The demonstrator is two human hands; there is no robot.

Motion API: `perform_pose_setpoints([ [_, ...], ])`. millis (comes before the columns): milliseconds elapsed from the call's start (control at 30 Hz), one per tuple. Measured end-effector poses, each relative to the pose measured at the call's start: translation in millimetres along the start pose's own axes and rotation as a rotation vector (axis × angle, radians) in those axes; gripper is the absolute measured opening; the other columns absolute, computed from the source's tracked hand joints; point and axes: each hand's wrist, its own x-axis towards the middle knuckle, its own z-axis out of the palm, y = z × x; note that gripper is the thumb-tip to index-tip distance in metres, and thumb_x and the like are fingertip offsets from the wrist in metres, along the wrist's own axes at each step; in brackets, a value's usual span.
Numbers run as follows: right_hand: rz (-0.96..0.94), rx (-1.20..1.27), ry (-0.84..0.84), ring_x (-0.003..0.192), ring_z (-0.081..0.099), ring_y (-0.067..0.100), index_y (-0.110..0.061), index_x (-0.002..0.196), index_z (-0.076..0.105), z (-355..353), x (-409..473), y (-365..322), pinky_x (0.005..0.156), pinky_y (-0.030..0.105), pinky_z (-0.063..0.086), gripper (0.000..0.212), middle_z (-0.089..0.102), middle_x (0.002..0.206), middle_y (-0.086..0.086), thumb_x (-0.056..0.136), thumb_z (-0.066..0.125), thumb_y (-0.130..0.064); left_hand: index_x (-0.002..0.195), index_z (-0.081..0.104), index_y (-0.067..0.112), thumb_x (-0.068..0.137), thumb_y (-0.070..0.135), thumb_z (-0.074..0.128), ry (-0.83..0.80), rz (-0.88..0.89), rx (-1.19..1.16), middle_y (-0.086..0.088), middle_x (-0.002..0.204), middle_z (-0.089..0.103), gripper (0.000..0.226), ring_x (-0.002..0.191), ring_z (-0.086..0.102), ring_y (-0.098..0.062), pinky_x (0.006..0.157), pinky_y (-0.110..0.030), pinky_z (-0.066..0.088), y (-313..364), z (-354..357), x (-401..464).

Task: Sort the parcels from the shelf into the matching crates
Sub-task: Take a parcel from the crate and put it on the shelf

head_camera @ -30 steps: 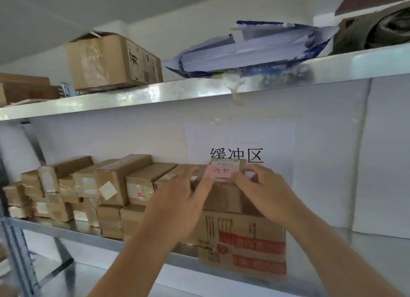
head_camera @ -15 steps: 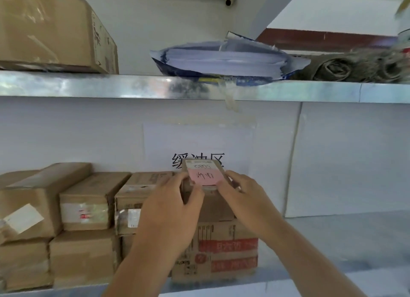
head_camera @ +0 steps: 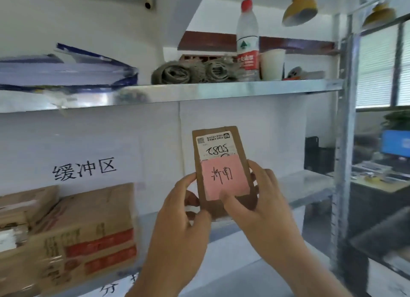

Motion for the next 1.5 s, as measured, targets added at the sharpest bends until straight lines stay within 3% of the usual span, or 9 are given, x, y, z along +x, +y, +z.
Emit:
perform_pose_setpoints([
  [167, 0.144, -0.289, 0.138, 0.121, 0.04, 0.007, -0.047, 0.156, 0.008, -142.7, -27.3, 76.6, 0.104, 0.039, 0.049, 0.116, 0.034, 0.125, -0.023, 0.065, 0.072, -0.081, 0.123, 0.057, 0.052, 0.094, -0.017, 0.049, -0.16, 0.027, -0.064, 0.017, 0.098, 0.073, 0.075, 0.096, 0.074, -0.011, 0.091, -0.04, 0.058, 47.2, 154.7, -28.5],
  [233, 0.246, -0.37, 0.16, 0.126, 0.031, 0.01, -0.042, 0.159, -0.006, -194.4, -38.9, 106.2, 0.108, 0.039, 0.042, 0.129, 0.028, 0.131, -0.016, 0.065, 0.073, -0.083, 0.118, 0.059, 0.05, 0.091, -0.023, 0.045, -0.241, 0.042, -0.091, 0.017, 0.098, 0.075, 0.079, 0.098, 0.072, -0.01, 0.092, -0.038, 0.056, 61.3, 214.4, -40.6],
  [433, 0.431, -0.488, 0.247, 0.128, 0.035, 0.017, -0.038, 0.161, -0.01, -306.4, -69.7, 187.2, 0.102, 0.037, 0.041, 0.124, 0.028, 0.13, -0.009, 0.074, 0.07, -0.076, 0.115, 0.063, 0.048, 0.099, -0.014, 0.046, -0.491, 0.033, -0.154, 0.023, 0.101, 0.075, 0.066, 0.103, 0.071, -0.003, 0.09, -0.028, 0.059, 95.5, 349.8, -58.9],
  [600, 0.557, -0.513, 0.35, 0.135, 0.038, 0.021, -0.038, 0.163, -0.007, -364.6, -72.7, 228.9, 0.104, 0.04, 0.042, 0.125, 0.031, 0.14, -0.005, 0.068, 0.06, -0.087, 0.124, 0.067, 0.041, 0.096, -0.015, 0.045, -0.663, 0.076, -0.216, 0.018, 0.105, 0.077, 0.066, 0.107, 0.072, -0.005, 0.094, -0.036, 0.061, 109.3, 418.5, -39.1],
  [767, 0.652, -0.574, 0.467, 0.129, 0.044, 0.025, -0.042, 0.161, -0.003, -400.6, -63.0, 267.8, 0.104, 0.052, 0.05, 0.117, 0.035, 0.135, -0.002, 0.074, 0.068, -0.077, 0.12, 0.066, 0.045, 0.1, -0.004, 0.045, -0.679, 0.098, -0.269, 0.018, 0.099, 0.071, 0.057, 0.095, 0.072, -0.007, 0.085, -0.048, 0.064, 99.0, 478.6, -0.9],
  [1033, 0.806, -0.702, 0.531, 0.121, 0.048, 0.022, -0.046, 0.16, 0.0, -407.3, -12.3, 355.2, 0.095, 0.052, 0.056, 0.119, 0.031, 0.125, -0.011, 0.068, 0.065, -0.082, 0.118, 0.068, 0.034, 0.101, -0.001, 0.044, -0.753, 0.091, -0.393, 0.007, 0.102, 0.072, 0.046, 0.098, 0.07, -0.005, 0.092, -0.04, 0.062, 35.0, 577.2, 100.2],
  [1233, 0.88, -0.742, 0.326, 0.114, 0.053, 0.013, -0.053, 0.158, 0.005, -400.3, 26.9, 428.7, 0.083, 0.043, 0.063, 0.12, 0.038, 0.127, -0.015, 0.057, 0.06, -0.087, 0.113, 0.067, 0.042, 0.093, 0.02, 0.045, -0.855, 0.068, -0.411, 0.017, 0.099, 0.071, 0.036, 0.095, 0.07, -0.003, 0.091, -0.046, 0.061, -4.7, 635.2, 159.0],
  [1333, 0.904, -0.769, 0.095, 0.11, 0.054, 0.008, -0.055, 0.157, 0.007, -401.1, 34.2, 468.6, 0.081, 0.033, 0.061, 0.112, 0.039, 0.127, -0.018, 0.067, 0.068, -0.079, 0.113, 0.066, 0.043, 0.087, 0.025, 0.042, -0.882, 0.058, -0.425, 0.019, 0.099, 0.071, 0.04, 0.098, 0.071, -0.005, 0.092, -0.045, 0.061, -16.6, 659.3, 175.1],
  [1500, 0.937, -0.808, -0.302, 0.115, 0.053, 0.017, -0.058, 0.156, 0.007, -401.8, 27.5, 544.6, 0.09, 0.037, 0.06, 0.108, 0.041, 0.129, -0.013, 0.072, 0.073, -0.071, 0.114, 0.067, 0.037, 0.089, 0.02, 0.043, -0.865, 0.065, -0.425, 0.014, 0.1, 0.072, 0.039, 0.103, 0.071, -0.009, 0.091, -0.041, 0.061, -40.2, 690.9, 182.8],
])
